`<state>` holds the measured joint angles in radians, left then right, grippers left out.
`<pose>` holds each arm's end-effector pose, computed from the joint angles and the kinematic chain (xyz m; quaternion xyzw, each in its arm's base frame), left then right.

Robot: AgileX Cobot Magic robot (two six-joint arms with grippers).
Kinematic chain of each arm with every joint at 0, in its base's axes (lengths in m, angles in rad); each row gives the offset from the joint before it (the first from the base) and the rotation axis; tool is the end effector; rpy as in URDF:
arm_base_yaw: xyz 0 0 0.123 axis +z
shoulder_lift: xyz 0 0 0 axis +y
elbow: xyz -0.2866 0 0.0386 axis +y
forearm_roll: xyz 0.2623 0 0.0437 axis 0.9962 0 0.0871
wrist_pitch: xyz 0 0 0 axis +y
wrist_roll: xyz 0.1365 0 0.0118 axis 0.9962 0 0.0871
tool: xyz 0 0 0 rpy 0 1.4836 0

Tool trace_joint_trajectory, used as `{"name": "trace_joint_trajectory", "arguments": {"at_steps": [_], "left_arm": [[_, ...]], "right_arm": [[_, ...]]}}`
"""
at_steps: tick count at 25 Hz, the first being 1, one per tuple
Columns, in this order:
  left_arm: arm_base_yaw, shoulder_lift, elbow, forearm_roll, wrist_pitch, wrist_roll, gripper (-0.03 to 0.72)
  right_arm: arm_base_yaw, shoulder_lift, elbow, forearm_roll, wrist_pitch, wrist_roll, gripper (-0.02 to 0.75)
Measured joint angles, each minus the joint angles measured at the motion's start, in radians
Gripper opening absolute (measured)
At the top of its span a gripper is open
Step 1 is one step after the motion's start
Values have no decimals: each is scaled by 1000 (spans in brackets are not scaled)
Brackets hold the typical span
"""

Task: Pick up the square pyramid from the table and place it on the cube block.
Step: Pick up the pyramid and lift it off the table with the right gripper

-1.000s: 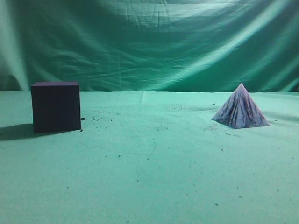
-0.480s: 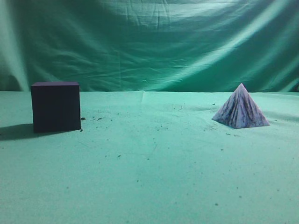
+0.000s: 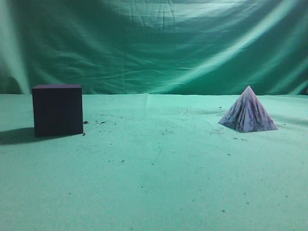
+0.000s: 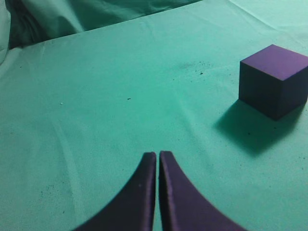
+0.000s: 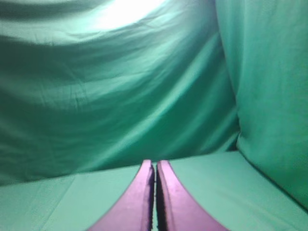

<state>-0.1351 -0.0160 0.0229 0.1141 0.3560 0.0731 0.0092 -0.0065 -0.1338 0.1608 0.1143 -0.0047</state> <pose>0.1069 -0.0090 0.1618 0.1132 0.7888 0.0294 0.6035 0.1028 0.0035 0.2552 0.0417 0.6641 0.0673 0.7434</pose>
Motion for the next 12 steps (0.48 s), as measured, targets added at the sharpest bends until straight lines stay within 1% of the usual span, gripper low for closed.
{"name": "trace_joint_trajectory", "arguments": {"at_steps": [4,6,9,12], "left_arm": [[0,0,0,0,0,0,0],[0,0,0,0,0,0,0],[0,0,0,0,0,0,0],[0,0,0,0,0,0,0]], "right_arm": [[0,125,-203,22,311,8,0],[0,198,-274,38,418,10,0],[0,301,-331,88,515,-14,0],[0,408,-398,152,612,-143,0]]}}
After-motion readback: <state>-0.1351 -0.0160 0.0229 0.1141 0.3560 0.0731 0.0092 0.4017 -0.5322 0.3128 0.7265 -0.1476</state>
